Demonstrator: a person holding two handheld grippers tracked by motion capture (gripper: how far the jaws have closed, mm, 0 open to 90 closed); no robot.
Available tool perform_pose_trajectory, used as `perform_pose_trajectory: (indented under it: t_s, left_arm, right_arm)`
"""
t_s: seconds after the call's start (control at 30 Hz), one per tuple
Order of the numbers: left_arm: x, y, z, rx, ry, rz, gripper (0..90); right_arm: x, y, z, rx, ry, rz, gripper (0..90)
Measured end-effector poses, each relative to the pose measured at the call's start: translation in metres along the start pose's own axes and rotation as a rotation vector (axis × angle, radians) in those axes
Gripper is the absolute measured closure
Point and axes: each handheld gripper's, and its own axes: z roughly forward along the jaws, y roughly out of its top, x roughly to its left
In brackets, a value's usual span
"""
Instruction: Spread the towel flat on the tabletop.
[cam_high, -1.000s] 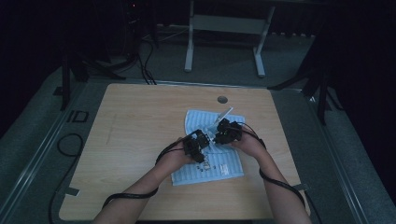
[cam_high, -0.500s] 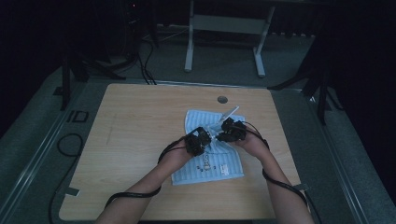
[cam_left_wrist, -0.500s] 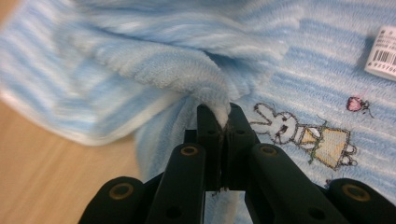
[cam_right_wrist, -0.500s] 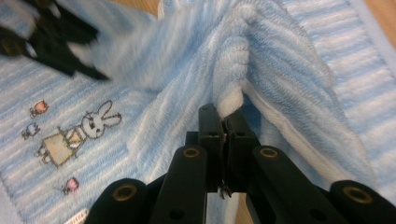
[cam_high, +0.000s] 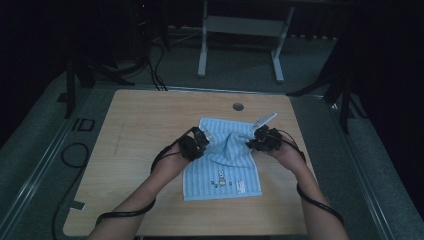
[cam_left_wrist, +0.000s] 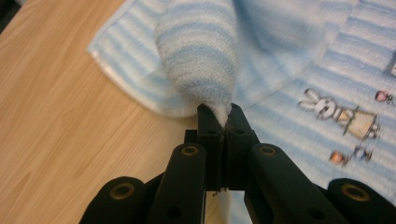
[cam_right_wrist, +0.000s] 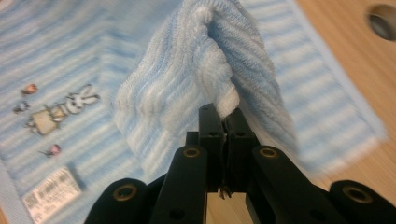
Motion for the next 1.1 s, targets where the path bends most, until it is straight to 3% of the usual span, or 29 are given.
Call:
perform_pose_trajectory:
  t_s: [0.03, 0.13, 0.17, 0.23, 0.33, 0.43, 0.5, 0.53, 0.57, 0.63, 0.73, 0.93, 1.0, 1.1]
  left_arm:
    - [0.011, -0.009, -0.015, -0.023, 0.012, -0.041, 87.2]
    - [0.013, -0.015, -0.024, -0.037, 0.010, -0.057, 87.2]
    - [0.013, -0.016, -0.026, -0.034, -0.010, -0.054, 87.2]
    - [0.012, -0.017, -0.025, -0.041, -0.006, -0.055, 87.1]
    - [0.015, -0.017, -0.008, -0.022, -0.029, -0.076, 86.9]
    - [0.024, -0.022, 0.013, -0.018, -0.056, -0.150, 83.9]
    - [0.032, -0.027, 0.024, -0.011, -0.040, -0.202, 68.4]
    - [0.035, -0.030, 0.026, -0.011, -0.051, -0.211, 62.7]
    - [0.037, -0.033, 0.028, -0.014, -0.055, -0.228, 62.4]
    - [0.037, -0.037, 0.027, -0.020, -0.052, -0.222, 60.3]
    - [0.035, -0.041, 0.021, -0.022, -0.049, -0.211, 60.4]
    - [0.011, -0.043, 0.017, -0.020, -0.117, -0.136, 62.8]
    - [0.002, -0.040, 0.022, -0.019, -0.154, -0.104, 62.8]
    - [-0.001, -0.032, 0.040, 0.018, -0.132, -0.054, 61.9]
  right_arm:
    - [-0.006, -0.009, -0.011, -0.015, -0.015, 0.023, 87.9]
    - [-0.009, -0.019, -0.022, -0.022, -0.033, 0.042, 88.0]
    - [-0.009, -0.021, -0.025, -0.022, -0.044, 0.042, 87.9]
    - [-0.010, -0.027, -0.030, -0.044, -0.027, 0.052, 87.8]
    - [-0.011, -0.031, -0.030, -0.040, -0.028, 0.072, 87.6]
    - [-0.011, -0.032, -0.021, -0.013, -0.037, 0.094, 85.8]
    - [-0.011, -0.033, -0.013, 0.015, -0.056, 0.094, 76.5]
    - [-0.011, -0.034, -0.011, 0.025, -0.074, 0.097, 73.9]
    - [-0.012, -0.035, -0.009, 0.027, -0.091, 0.107, 70.9]
    - [-0.014, -0.037, -0.009, 0.028, -0.103, 0.136, 70.6]
    - [-0.008, -0.040, -0.013, -0.015, -0.057, 0.131, 70.6]
    - [0.014, -0.043, -0.007, -0.031, -0.017, 0.088, 71.4]
    - [0.016, -0.043, 0.000, -0.025, -0.011, 0.094, 71.4]
    - [0.015, -0.039, 0.013, -0.004, -0.031, 0.105, 71.5]
